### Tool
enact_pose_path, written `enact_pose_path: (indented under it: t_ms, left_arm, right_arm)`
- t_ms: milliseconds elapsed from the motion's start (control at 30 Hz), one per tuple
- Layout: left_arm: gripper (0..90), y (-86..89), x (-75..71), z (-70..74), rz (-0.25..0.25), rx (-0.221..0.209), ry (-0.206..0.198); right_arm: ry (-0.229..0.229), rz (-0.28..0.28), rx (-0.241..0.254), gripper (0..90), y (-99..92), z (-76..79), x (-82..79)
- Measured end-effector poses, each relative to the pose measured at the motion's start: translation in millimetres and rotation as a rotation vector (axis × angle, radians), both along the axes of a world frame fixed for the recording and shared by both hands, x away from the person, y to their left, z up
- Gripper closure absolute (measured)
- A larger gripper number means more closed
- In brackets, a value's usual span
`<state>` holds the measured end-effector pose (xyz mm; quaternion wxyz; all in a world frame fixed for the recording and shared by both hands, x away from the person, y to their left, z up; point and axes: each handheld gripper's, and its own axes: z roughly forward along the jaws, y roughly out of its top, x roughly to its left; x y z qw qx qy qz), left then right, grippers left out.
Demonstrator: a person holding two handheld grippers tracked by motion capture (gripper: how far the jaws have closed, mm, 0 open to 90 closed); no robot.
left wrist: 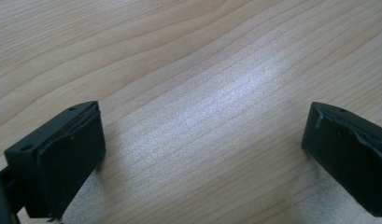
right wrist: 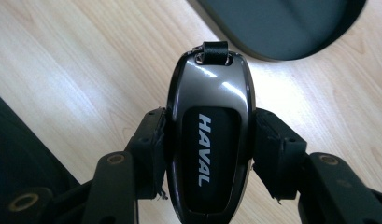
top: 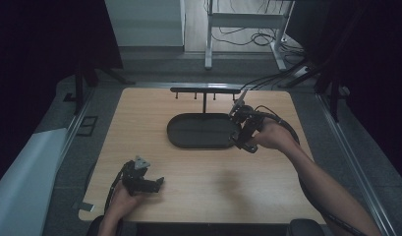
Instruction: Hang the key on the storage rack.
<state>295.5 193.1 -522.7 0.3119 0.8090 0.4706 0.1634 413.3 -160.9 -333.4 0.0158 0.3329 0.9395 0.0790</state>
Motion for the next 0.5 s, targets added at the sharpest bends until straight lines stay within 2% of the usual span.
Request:
enact_pose_path:
  t_ms: [500]
  left_arm:
    - [0.0, 0.0, 0.0, 0.0, 0.001, -0.001, 0.000]
  right_arm:
    - [-0.020, -0.066, 0.024, 48.5, -11.5, 23.4, 25.2]
